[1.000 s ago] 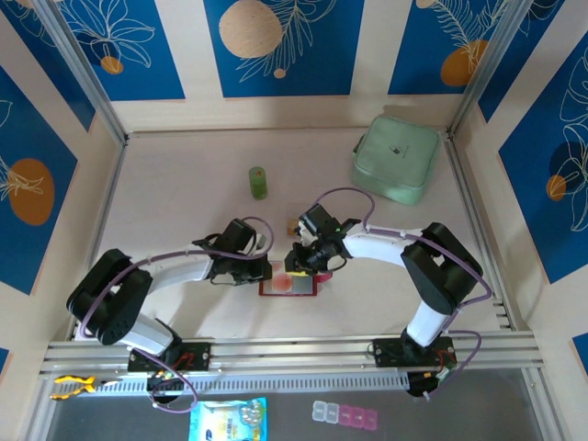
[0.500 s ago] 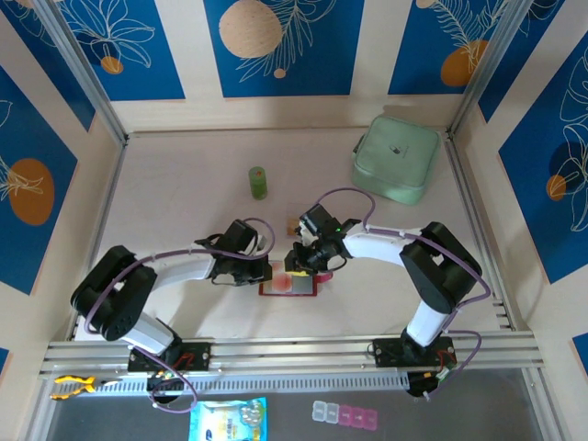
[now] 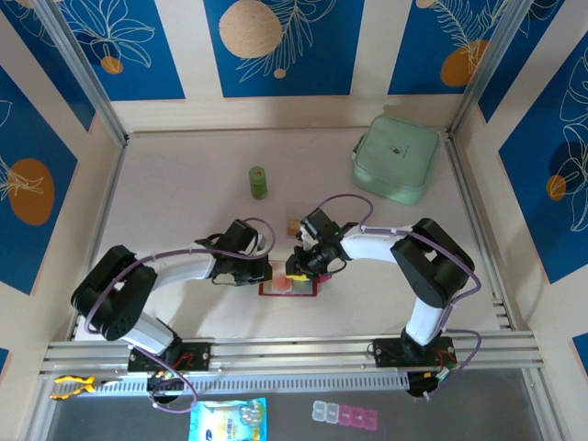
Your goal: Take the credit cards out of the card holder
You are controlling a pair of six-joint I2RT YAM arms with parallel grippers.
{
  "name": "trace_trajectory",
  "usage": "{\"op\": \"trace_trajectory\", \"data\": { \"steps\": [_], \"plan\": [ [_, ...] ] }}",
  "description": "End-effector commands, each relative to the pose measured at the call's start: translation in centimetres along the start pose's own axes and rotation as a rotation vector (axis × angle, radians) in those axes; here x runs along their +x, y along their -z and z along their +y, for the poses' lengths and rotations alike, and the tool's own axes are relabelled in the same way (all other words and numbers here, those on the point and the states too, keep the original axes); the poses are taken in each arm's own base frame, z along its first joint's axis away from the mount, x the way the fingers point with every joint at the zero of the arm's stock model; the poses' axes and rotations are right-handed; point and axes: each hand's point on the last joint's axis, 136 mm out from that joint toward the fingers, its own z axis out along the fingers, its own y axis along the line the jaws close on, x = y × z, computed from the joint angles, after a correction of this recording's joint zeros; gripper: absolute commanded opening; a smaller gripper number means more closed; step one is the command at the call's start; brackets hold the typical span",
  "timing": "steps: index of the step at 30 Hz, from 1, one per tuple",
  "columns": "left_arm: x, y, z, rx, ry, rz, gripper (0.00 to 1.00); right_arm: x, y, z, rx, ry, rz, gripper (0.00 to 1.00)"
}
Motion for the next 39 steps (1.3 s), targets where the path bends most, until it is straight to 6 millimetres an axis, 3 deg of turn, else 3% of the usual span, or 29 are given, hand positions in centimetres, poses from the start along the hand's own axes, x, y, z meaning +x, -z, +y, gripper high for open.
{"op": "trace_trajectory", "data": {
  "steps": [1,15,27,39],
  "plan": [
    [0.7,-0.2,1.2,-0.057,0.014,0.023,0.03,0.5,-0.3,0.0,-0.039,-0.024,0.029,0.24],
    [0.6,-0.1,1.1,-0.056,0.017,0.018,0.03,0.4,0.8,1.7,-0.136,0.004,-0.001,0.19],
    [0.8,0.3,1.4,-0.067,0.028,0.007,0.03,0.6,0.8,0.0,-0.09,-0.014,-0.006,0.11],
    [1.1,0.7,1.6,-0.055,0.056,-0.017,0.03,1.3,3.1,-1.6,0.009,0.002,-0.005,0.09]
  ]
}}
